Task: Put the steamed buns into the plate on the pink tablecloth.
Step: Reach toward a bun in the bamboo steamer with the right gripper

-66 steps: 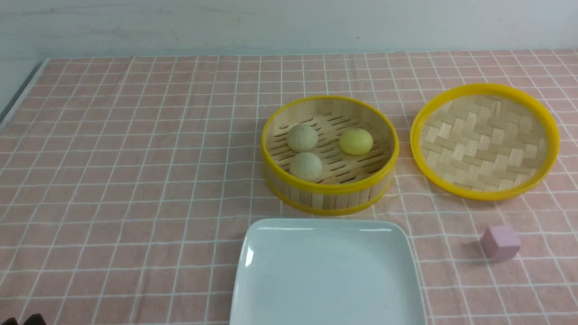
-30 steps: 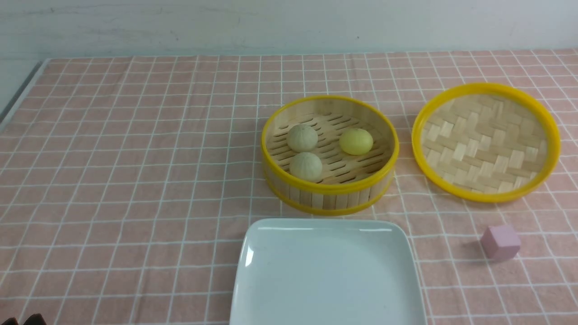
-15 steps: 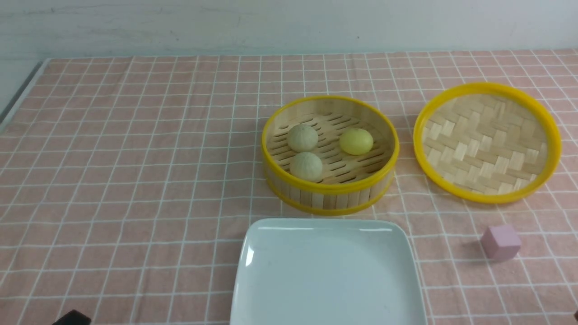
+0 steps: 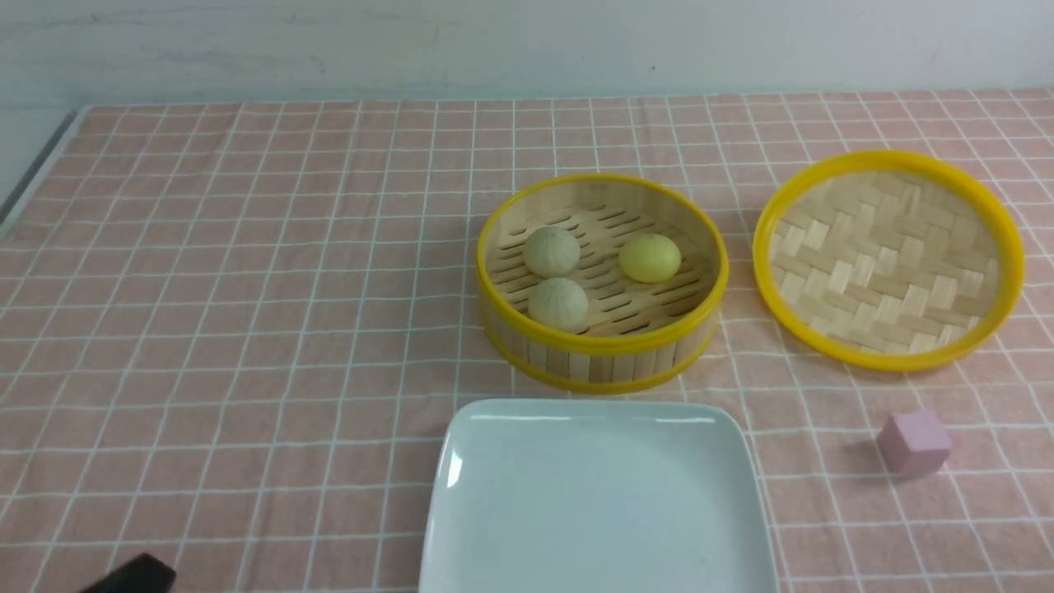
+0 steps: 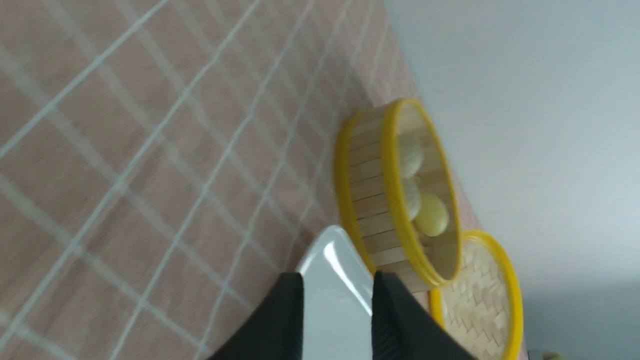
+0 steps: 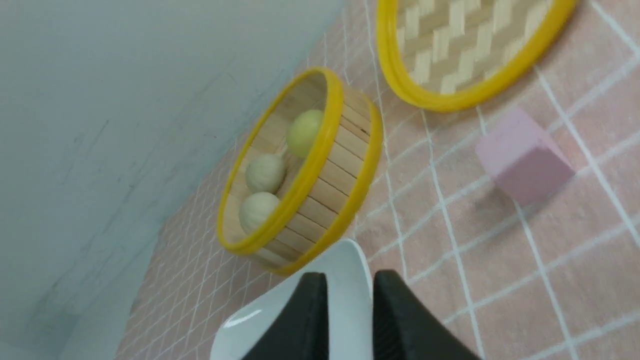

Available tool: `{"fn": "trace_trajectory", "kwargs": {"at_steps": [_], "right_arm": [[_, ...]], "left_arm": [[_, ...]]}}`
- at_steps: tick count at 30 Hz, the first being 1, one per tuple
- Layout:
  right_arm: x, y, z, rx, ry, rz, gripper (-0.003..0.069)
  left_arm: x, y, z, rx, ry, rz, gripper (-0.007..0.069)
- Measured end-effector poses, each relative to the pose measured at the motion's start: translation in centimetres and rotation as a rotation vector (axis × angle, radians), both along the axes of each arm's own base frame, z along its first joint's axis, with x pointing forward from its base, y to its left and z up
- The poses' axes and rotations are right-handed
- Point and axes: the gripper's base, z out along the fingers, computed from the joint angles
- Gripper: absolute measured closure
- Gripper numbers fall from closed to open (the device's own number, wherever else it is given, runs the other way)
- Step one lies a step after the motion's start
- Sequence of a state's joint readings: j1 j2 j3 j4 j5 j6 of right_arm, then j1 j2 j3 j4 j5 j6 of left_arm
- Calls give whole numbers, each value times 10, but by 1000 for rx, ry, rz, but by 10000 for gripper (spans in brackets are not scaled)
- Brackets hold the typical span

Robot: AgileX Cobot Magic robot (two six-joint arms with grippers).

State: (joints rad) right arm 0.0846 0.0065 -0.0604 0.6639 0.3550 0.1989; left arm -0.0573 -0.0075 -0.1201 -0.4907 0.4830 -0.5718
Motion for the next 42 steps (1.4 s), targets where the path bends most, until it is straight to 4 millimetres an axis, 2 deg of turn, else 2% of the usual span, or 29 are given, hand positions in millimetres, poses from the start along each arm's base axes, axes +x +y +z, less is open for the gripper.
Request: {"fn": "trace_trajectory", "kwargs": {"at_steps": [1, 2, 3, 4, 5, 7, 10, 13, 16, 18, 19, 21, 25, 28, 32, 35, 36, 38, 40, 41, 42], "right_arm": [[0, 0, 9, -33, -20, 1, 583], [2, -1, 22, -107, -40, 7, 642], [2, -1, 24, -125, -43, 7, 648], [7, 0, 47, -236, -38, 27, 669], [9, 0, 50, -260, -27, 34, 670], [21, 2, 65, -373, 84, 91, 670], [42, 3, 71, -484, 288, 169, 670], [78, 6, 67, -554, 628, 296, 670], [105, 15, 62, -511, 758, 396, 670], [126, 33, 60, -486, 745, 557, 667], [128, 35, 60, -497, 742, 570, 667], [144, 60, 62, -479, 677, 736, 666], [184, 97, 63, -497, 628, 874, 664], [208, 112, 61, -514, 622, 877, 662], [265, 138, 61, -611, 596, 839, 640], [305, 145, 58, -704, 596, 770, 583], [307, 146, 59, -700, 594, 765, 578], [334, 147, 59, -779, 577, 689, 509], [347, 148, 59, -803, 561, 647, 461], [363, 151, 55, -822, 534, 604, 389], [365, 152, 56, -822, 527, 598, 375]], "left_arm": [[-2, 0, 14, 42, -37, -10, 432], [-2, 0, 26, 93, -44, -20, 466], [-3, 0, 28, 109, -45, -23, 482], [0, 0, 42, 217, 18, -56, 566], [1, 0, 43, 236, 42, -64, 578], [10, -1, 45, 314, 200, -116, 613], [19, -2, 45, 381, 353, -182, 623], [35, -4, 41, 473, 496, -292, 623], [43, -6, 36, 504, 543, -359, 623], [49, -7, 33, 509, 569, -391, 623], [49, -8, 32, 507, 573, -393, 623], [52, -8, 31, 508, 583, -402, 623], [54, -8, 32, 509, 573, -397, 623], [54, -8, 32, 512, 570, -396, 622], [54, -8, 32, 513, 562, -391, 618], [55, -7, 32, 515, 557, -388, 614], [55, -7, 33, 516, 556, -387, 614], [55, -7, 33, 517, 552, -384, 612], [56, -7, 33, 517, 548, -381, 610], [56, -7, 33, 518, 542, -377, 608], [56, -7, 33, 518, 542, -377, 608]]}}
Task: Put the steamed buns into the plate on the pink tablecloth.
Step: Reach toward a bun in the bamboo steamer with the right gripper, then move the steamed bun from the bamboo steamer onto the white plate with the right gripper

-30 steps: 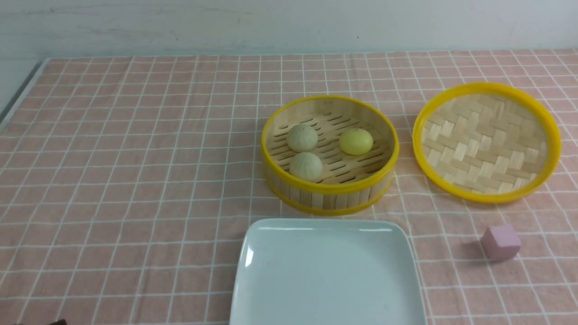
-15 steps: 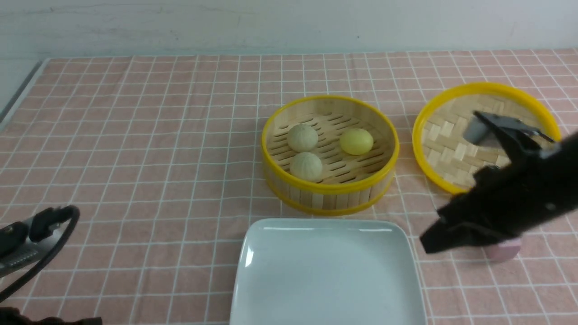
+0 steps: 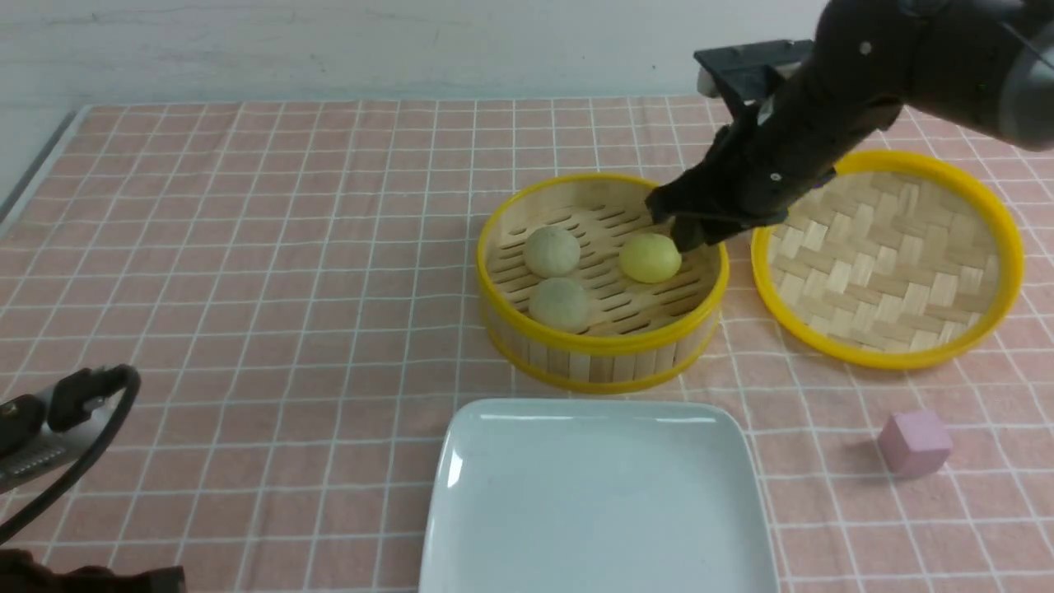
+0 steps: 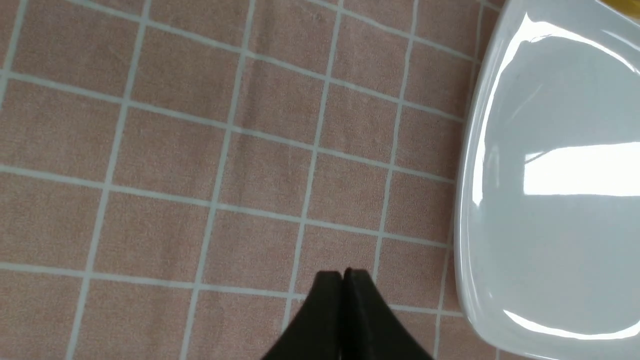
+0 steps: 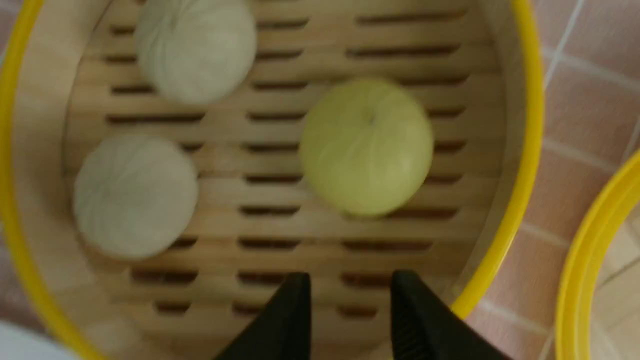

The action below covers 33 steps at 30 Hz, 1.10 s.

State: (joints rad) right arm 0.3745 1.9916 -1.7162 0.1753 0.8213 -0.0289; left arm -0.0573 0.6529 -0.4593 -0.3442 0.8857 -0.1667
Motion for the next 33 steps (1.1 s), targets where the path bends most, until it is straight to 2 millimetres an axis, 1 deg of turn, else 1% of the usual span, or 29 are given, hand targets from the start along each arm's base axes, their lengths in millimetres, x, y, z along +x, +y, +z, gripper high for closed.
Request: {"fn": "trace_trajectory", "kwargs": {"at_steps": [1, 2, 3, 4, 5, 8, 9, 10, 13, 14, 15, 16, 17, 18, 19, 20, 21, 22, 23, 24, 25, 26, 27, 29, 30, 33], "right_arm": [[10, 3, -9, -5, -26, -5, 335], [16, 4, -16, -5, -41, -10, 302], [18, 5, -19, -6, -46, -11, 292], [25, 7, -32, -8, -54, -16, 261], [26, 7, -36, -9, -55, -17, 256], [33, 9, -55, -16, -43, -21, 244], [34, 10, -64, -20, -29, -22, 262], [35, 10, -67, -20, -24, -23, 291], [35, 10, -67, -20, -22, -23, 426], [35, 10, -67, -20, -22, -23, 439], [34, 10, -64, -20, -21, -21, 550], [33, 10, -61, -21, -17, -20, 606], [32, 10, -59, -22, -16, -19, 620], [28, 8, -50, -23, -9, -15, 646], [27, 8, -47, -23, -7, -13, 646], [22, 6, -36, -23, -5, -9, 645], [18, 5, -30, -27, 7, -4, 646], [8, 2, -9, -25, 10, 3, 646], [1, 0, 2, -18, 10, 8, 646], [-9, -2, 18, -6, 8, 17, 646], [-23, -2, 34, 13, 1, 34, 646], [-26, -3, 36, 15, 0, 36, 646], [-49, -3, 49, 30, -2, 62, 646], [-81, 2, 49, 60, 23, 94, 646], [-94, 4, 45, 72, 41, 106, 646], [-134, 13, 17, 93, 92, 140, 646]], "left_arm": [[0, 0, 0, 0, -2, 1, 606], [0, 0, 0, 0, -3, 1, 604], [0, 0, 0, -1, -3, 2, 604], [0, 0, 0, -2, -4, 5, 602], [0, 0, 0, -2, -5, 5, 602], [1, 0, 0, -3, -6, 7, 599], [1, 0, 0, -4, -8, 9, 596], [1, 0, 0, -4, -8, 9, 594], [1, 0, 1, -4, -8, 9, 592], [1, 0, 1, -4, -8, 9, 592], [1, 0, 1, -4, -9, 10, 591], [1, 0, 1, -4, -9, 10, 591], [1, 0, 1, -4, -10, 10, 589], [1, 0, 1, -4, -10, 10, 587], [1, 0, 1, -4, -10, 10, 586], [1, 0, 1, -4, -10, 10, 585], [1, 0, 1, -4, -11, 10, 583], [1, 0, 1, -4, -11, 10, 581], [1, 0, 1, -4, -11, 10, 580], [1, 0, 1, -4, -11, 10, 580], [1, 0, 1, -4, -11, 10, 578], [1, 0, 1, -4, -11, 10, 578], [1, 0, 1, -4, -11, 10, 575], [1, 0, 1, -4, -11, 10, 573], [1, 0, 1, -4, -11, 10, 573], [1, 0, 1, -4, -12, 11, 573]]}}
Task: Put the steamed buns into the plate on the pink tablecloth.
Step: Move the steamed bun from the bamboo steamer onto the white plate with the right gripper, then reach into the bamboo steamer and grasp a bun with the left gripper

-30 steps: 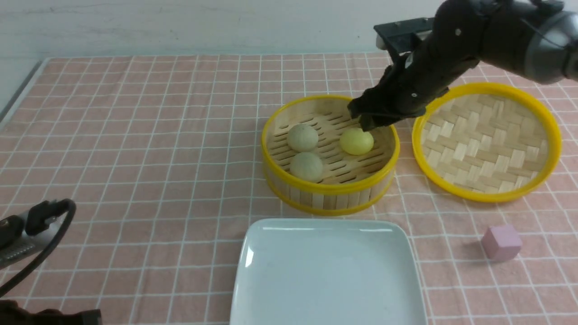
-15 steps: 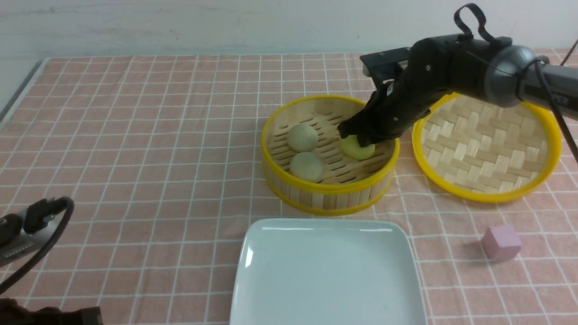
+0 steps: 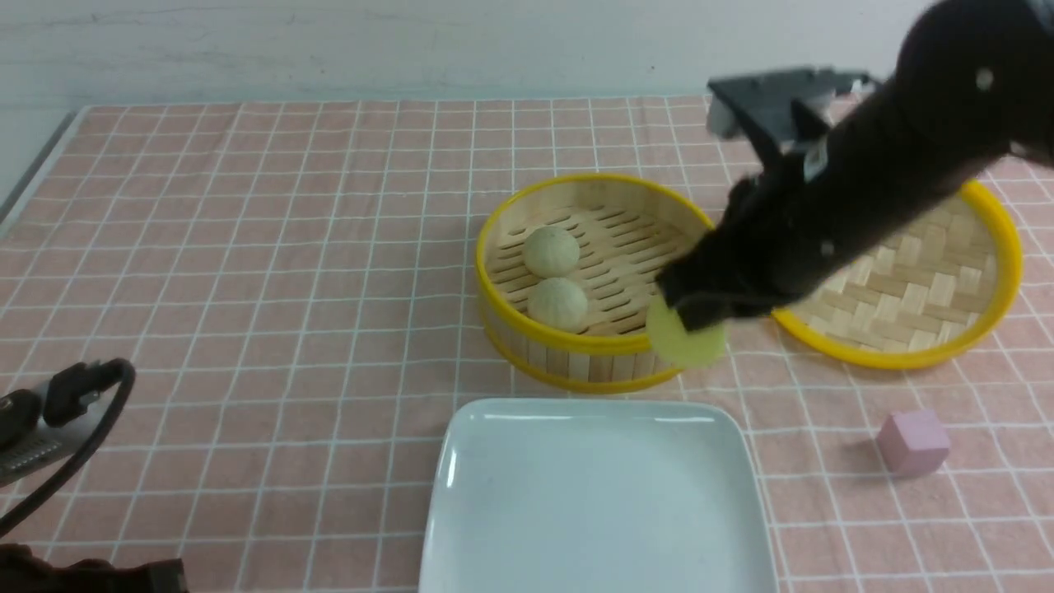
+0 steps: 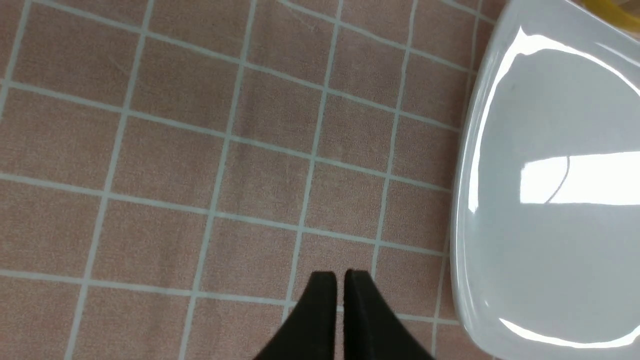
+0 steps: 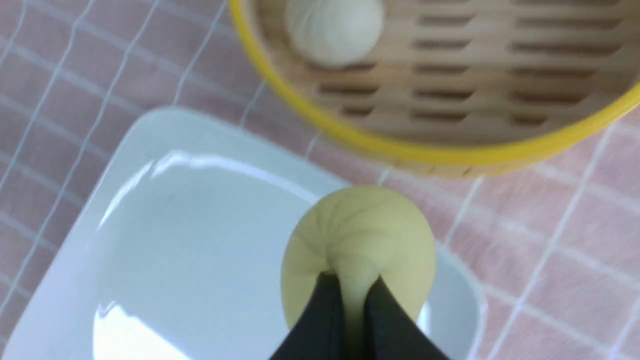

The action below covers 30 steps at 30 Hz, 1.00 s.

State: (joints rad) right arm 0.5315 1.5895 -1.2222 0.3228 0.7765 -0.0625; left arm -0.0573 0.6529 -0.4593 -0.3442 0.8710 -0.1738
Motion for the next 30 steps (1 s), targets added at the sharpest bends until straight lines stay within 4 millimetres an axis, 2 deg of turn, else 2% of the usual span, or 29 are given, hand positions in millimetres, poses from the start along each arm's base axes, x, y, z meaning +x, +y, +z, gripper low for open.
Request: {"fn": "trace_trajectory", "kwargs": {"at_steps": [1, 2, 3, 4, 9, 10, 12, 15, 16, 17, 18, 20, 21, 22, 23, 24, 25, 26, 27, 30], "right_arm": [[-4, 1, -6, -6, 14, 6, 646], [-18, 3, -24, -9, 22, 11, 646], [-24, 4, -35, -11, 13, 9, 644], [-26, 5, -40, -12, 11, 10, 644], [-38, 8, -90, -6, -20, -43, 601], [-39, 8, -91, -8, -18, -42, 596], [-37, 9, -104, -11, -28, -61, 496], [-37, 9, -102, -9, -26, -59, 334], [-38, 9, -98, -8, -17, -50, 262], [-39, 9, -95, -7, -15, -47, 239], [-40, 8, -83, 1, -15, -34, 158], [-40, 6, -70, 12, -24, -25, 119], [-41, 1, -45, 33, -54, -13, 87], [-43, -1, -39, 35, -60, -7, 83], [-47, -8, -15, 47, -97, 6, 85], [-49, -12, -8, 47, -108, 8, 90], [-59, -25, 21, 42, -154, 27, 142], [-61, -27, 23, 38, -156, 29, 151], [-72, -40, 40, 16, -182, 42, 221], [-106, -74, 64, -81, -196, 61, 447]], "left_arm": [[0, 0, 0, 0, -1, 0, 573], [0, 0, 0, 0, -3, 1, 573], [0, 0, 0, 0, -4, 1, 573], [0, 0, 0, 0, -4, 1, 572], [1, 0, 1, 0, -13, 5, 568], [1, 0, 1, 0, -13, 5, 568], [2, 0, 1, 0, -21, 7, 565], [2, 0, 1, 0, -26, 9, 563], [2, 0, 1, 0, -26, 9, 563], [2, 0, 1, 0, -26, 9, 563], [2, 0, 1, 0, -26, 9, 563], [2, 0, 1, 0, -26, 9, 563], [2, 0, 1, -1, -26, 9, 560], [2, 0, 1, -1, -26, 9, 559], [2, 0, 1, -1, -26, 9, 558], [2, 0, 1, -1, -26, 9, 557], [2, 0, 1, -1, -22, 8, 556], [2, 0, 1, -1, -22, 8, 556], [1, 0, 1, -1, -18, 7, 554], [5, 0, -1, -5, 13, 4, 553]]}}
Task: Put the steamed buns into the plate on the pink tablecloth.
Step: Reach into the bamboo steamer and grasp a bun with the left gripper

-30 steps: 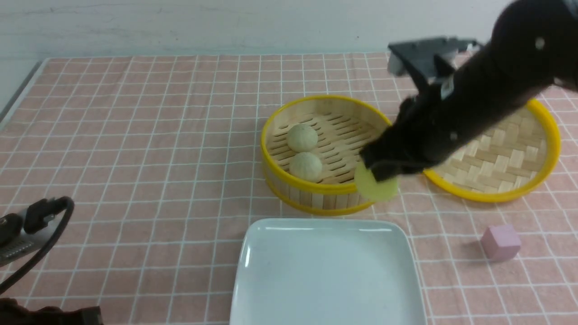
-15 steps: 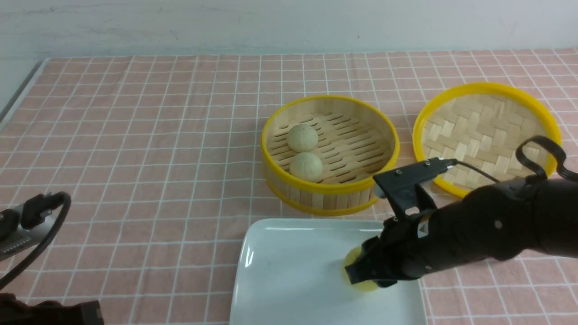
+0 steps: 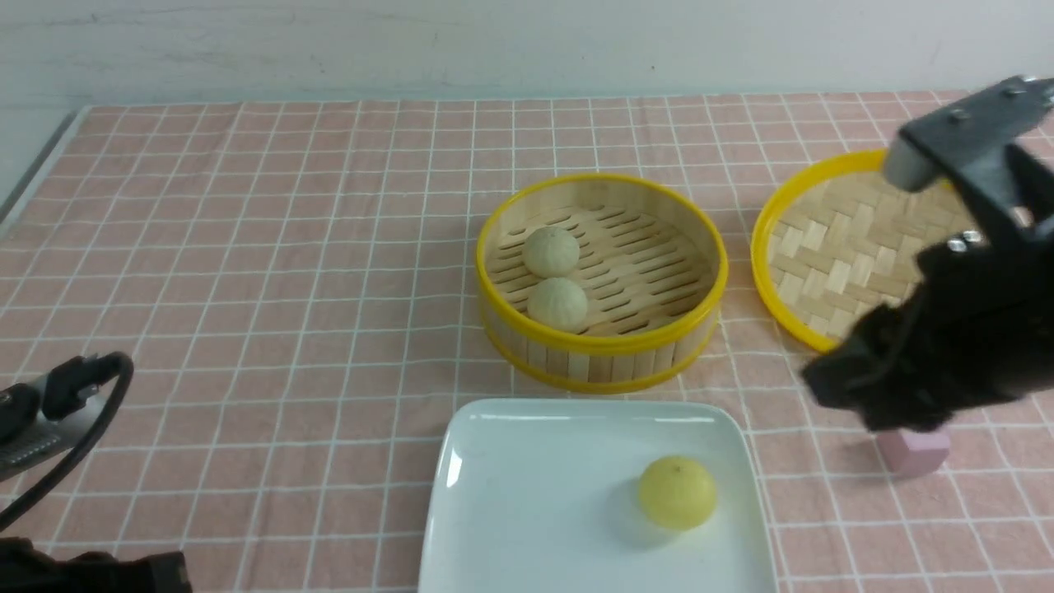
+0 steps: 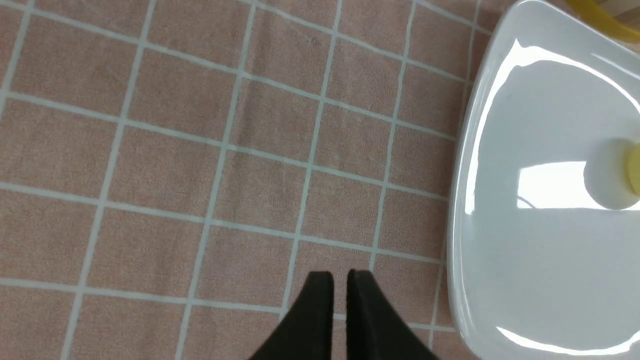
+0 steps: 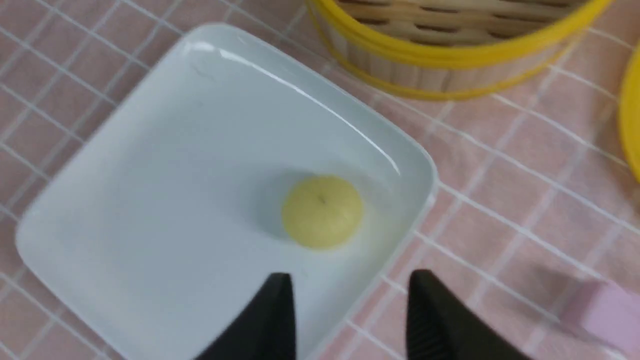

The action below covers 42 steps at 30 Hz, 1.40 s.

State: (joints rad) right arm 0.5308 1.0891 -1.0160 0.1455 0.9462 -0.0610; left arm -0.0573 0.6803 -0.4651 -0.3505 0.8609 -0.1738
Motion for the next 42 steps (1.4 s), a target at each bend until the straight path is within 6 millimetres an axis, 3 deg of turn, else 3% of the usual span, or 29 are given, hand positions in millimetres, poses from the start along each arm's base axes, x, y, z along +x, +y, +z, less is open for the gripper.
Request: {"fn": "trace_trajectory", "kwargs": {"at_steps": [4, 6, 12, 14, 16, 23, 27, 28, 29, 33, 38, 42], "right_arm": [[-31, -28, 4, -101, -4, -15, 648], [-45, -39, -1, -130, -2, -30, 671], [-70, -61, -27, -191, -17, -64, 671], [-79, -66, -40, -179, -27, -88, 671], [-81, -68, -42, -166, -40, -94, 671], [-84, -69, -47, -132, -69, -108, 669], [-83, -68, -46, -120, -81, -108, 667], [-83, -68, -46, -113, -86, -108, 667], [-83, -68, -46, -113, -86, -108, 667], [-82, -67, -45, -105, -97, -109, 667], [-82, -67, -45, -104, -98, -109, 667], [-82, -67, -45, -104, -98, -109, 664]], "left_arm": [[13, -3, 9, -15, 44, -15, 553], [25, -6, 16, -22, 59, -48, 553], [67, -22, 34, -78, 91, -211, 603], [91, -42, 36, -90, 109, -301, 623], [101, -53, 37, -94, 117, -333, 623], [175, -136, 44, -47, 88, -443, 596], [205, -170, 42, 2, 67, -453, 533], [222, -186, 35, 44, 60, -458, 488], [222, -187, 38, 48, 48, -462, 482], [264, -211, 24, 138, 3, -433, 370], [282, -217, 15, 182, -30, -416, 339], [293, -222, -7, 191, -28, -412, 336]]}}
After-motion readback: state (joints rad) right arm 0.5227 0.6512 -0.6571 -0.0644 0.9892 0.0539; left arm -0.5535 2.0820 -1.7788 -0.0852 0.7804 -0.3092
